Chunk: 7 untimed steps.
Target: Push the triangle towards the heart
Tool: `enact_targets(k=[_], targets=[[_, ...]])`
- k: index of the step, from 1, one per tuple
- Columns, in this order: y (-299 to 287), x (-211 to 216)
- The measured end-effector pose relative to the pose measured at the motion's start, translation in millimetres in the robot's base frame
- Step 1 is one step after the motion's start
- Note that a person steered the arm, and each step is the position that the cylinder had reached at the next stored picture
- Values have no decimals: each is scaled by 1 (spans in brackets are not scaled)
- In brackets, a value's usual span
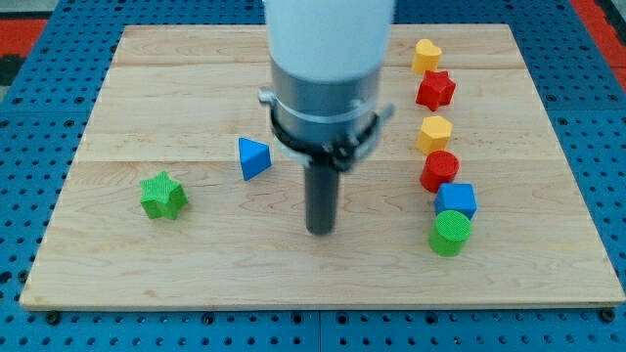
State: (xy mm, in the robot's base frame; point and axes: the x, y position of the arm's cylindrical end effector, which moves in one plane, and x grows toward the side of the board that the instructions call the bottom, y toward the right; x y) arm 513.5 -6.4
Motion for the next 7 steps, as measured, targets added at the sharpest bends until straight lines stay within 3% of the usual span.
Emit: enact_targets(k=[1,3,7], targets=[[-13,-58],[-59,-39],[-110,-191]])
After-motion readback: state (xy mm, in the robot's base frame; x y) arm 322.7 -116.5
